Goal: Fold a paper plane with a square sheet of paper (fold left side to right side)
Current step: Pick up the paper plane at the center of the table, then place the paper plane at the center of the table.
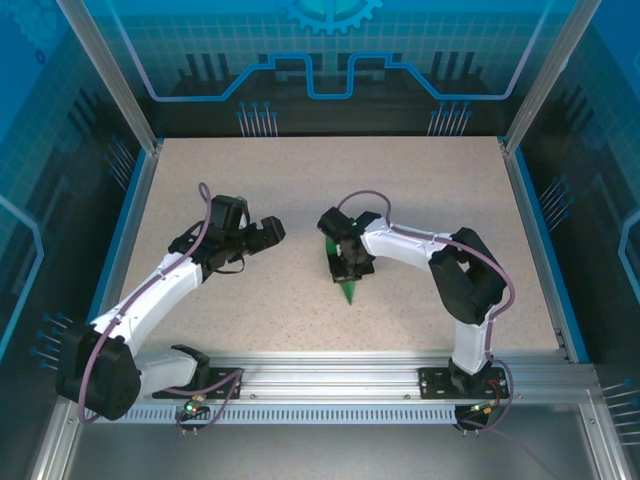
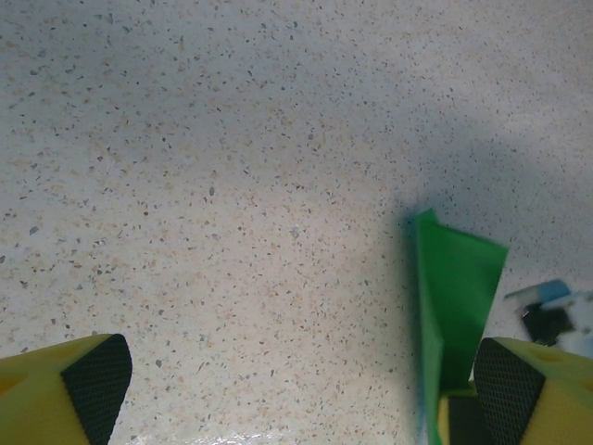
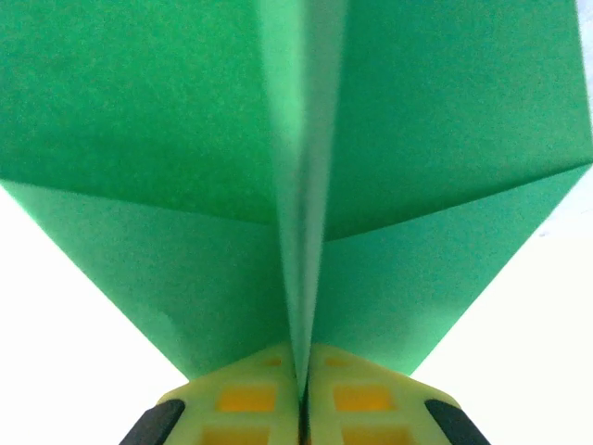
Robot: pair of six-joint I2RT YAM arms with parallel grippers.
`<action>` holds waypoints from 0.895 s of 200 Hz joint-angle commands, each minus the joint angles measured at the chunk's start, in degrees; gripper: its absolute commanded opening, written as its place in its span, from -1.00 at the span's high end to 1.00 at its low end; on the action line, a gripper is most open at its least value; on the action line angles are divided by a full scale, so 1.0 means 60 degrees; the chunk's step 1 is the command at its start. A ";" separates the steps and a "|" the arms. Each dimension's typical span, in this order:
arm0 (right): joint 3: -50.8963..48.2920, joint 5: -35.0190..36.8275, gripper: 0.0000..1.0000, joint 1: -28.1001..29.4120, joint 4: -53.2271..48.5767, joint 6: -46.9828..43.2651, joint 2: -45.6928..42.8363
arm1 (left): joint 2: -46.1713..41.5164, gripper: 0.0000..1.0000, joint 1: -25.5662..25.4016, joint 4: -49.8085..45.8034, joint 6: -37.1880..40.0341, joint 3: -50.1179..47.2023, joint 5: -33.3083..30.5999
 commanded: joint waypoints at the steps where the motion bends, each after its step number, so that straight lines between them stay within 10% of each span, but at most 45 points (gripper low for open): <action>1: 0.0802 0.0487 0.84 -0.0721 -0.0700 -0.0152 0.0007 | -0.0142 -0.97 0.0081 -0.0292 0.0279 0.0250 0.0209; 179: 0.3517 0.0446 0.75 -0.2032 -0.1424 -0.0725 0.2997 | 0.0435 -0.97 0.0075 -0.0517 0.0299 0.0499 0.0669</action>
